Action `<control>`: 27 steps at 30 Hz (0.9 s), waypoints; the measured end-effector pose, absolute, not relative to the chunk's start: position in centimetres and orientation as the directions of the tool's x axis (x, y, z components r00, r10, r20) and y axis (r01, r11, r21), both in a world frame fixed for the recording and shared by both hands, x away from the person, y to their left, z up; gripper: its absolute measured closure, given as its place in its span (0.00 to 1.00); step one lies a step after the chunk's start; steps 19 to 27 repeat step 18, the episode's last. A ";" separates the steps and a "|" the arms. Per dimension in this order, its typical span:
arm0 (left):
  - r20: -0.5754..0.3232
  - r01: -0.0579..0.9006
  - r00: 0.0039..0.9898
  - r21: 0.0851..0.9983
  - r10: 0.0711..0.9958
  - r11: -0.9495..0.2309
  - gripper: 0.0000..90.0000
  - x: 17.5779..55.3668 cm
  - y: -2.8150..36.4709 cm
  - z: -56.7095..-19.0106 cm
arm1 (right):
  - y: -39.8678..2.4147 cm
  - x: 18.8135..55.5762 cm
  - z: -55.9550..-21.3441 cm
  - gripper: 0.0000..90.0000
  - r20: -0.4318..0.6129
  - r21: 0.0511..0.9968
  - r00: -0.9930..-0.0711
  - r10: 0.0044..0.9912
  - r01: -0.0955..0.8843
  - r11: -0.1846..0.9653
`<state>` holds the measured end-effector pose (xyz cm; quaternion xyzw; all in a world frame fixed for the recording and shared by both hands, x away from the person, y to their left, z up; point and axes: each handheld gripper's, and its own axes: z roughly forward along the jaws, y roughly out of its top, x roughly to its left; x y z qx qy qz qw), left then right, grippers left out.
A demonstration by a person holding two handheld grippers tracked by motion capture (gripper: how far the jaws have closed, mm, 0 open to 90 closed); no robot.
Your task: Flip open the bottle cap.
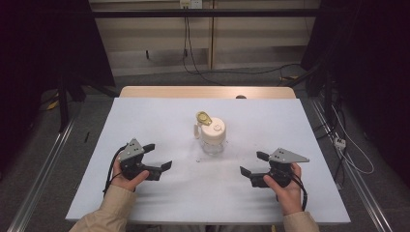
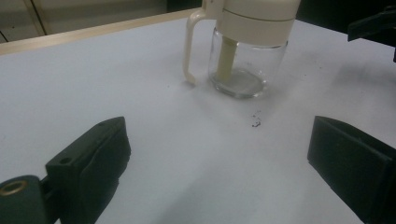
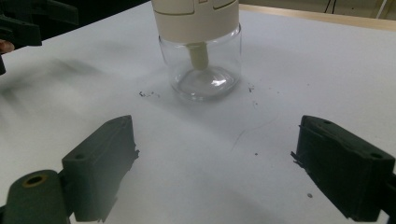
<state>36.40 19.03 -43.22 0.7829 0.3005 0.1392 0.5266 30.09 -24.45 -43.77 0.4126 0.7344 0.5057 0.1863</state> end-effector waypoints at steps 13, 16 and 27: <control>-0.107 0.335 0.762 0.909 0.639 -0.247 0.06 36.0 21.1 -43.4 | -24.7 30.0 -43.9 0.12 0.142 0.896 -0.584 0.799 0.420 0.147; -0.108 0.337 0.756 0.910 0.645 -0.243 0.06 36.0 21.3 -43.5 | -24.7 30.0 -43.9 0.12 0.143 0.896 -0.584 0.799 0.419 0.146; -0.112 0.339 0.756 0.910 0.644 -0.240 0.06 36.0 21.3 -43.5 | -24.7 30.1 -43.9 0.12 0.141 0.896 -0.585 0.799 0.418 0.149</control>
